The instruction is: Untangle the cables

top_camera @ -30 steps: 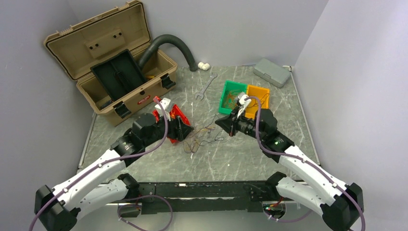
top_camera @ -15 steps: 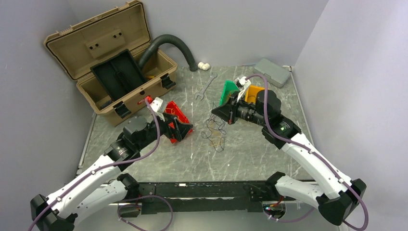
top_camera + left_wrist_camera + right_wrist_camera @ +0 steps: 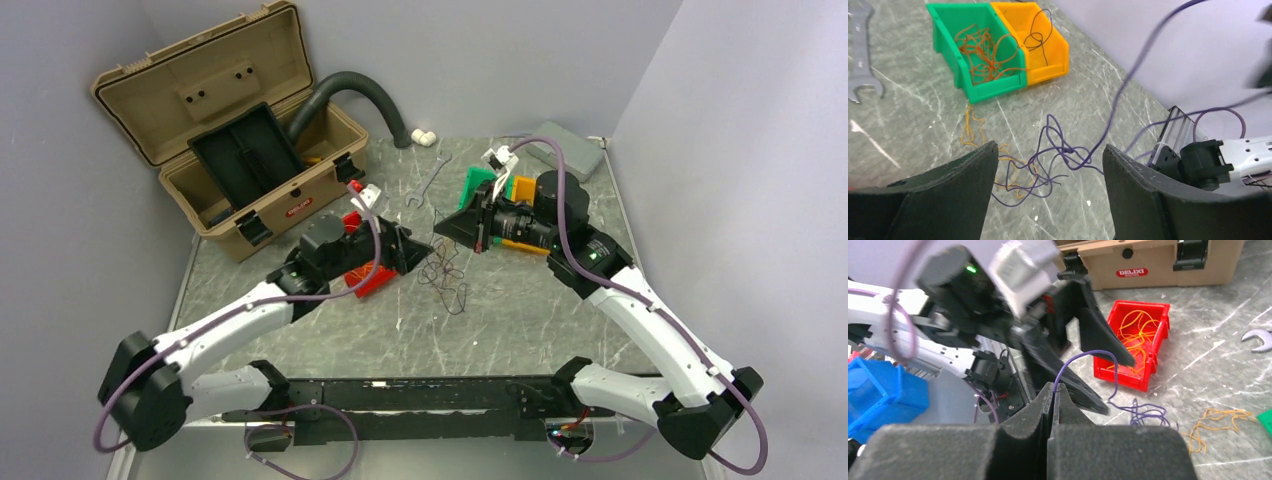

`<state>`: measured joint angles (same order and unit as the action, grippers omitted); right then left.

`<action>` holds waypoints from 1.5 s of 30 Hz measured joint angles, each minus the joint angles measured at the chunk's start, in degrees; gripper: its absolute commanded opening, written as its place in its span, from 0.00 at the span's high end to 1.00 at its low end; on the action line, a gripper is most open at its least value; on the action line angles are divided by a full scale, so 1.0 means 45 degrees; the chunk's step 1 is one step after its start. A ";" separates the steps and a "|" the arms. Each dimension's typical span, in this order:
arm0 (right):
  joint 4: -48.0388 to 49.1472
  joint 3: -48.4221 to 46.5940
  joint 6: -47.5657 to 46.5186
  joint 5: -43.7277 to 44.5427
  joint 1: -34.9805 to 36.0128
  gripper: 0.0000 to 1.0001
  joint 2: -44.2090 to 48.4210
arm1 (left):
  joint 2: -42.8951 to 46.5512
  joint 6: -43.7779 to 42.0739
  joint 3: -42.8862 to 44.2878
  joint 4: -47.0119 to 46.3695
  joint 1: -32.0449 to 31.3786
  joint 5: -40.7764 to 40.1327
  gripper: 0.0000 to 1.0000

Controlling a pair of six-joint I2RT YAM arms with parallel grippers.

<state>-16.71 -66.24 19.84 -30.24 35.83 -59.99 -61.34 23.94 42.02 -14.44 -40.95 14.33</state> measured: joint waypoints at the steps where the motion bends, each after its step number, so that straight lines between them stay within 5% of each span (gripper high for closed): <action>1: -0.0010 -0.0112 0.0044 -0.0078 0.0000 1.00 0.0000 | -0.0544 0.0165 -0.0044 -0.0486 0.0000 0.0136 0.24; 4: -0.0010 -0.0593 0.0170 -0.0248 0.0000 1.00 0.0000 | -0.2103 0.0617 -0.0374 -0.2035 -0.0010 0.0549 0.37; 11: -0.0243 -0.2288 0.0155 0.0155 0.0000 1.00 0.0155 | -0.6504 0.2055 -0.1443 -0.5124 -0.0136 0.1180 1.00; 17: -0.0952 -0.3531 -0.0097 0.2108 -0.0005 1.00 0.0947 | -0.6688 0.2370 -0.2404 -0.5867 -0.0136 0.1156 1.00; 24: -0.1821 -0.4857 -0.0612 0.7315 -0.0019 1.00 0.1831 | -0.6353 0.2375 -0.2905 -0.6348 -0.0131 0.1035 1.00; 32: -0.2827 -0.5304 -0.1336 1.1672 -0.0097 1.00 0.0733 | -0.4041 0.1724 -0.3254 -0.4891 -0.0204 0.0544 1.00; 45: -0.3755 -0.4920 -0.1122 1.1341 -0.3303 1.00 -0.2074 | -0.1447 0.0933 -0.3152 -0.1894 -0.0787 -0.0160 1.00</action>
<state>-33.61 -88.38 14.79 20.80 20.97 -69.32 -67.85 28.14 27.83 -22.96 -44.49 13.61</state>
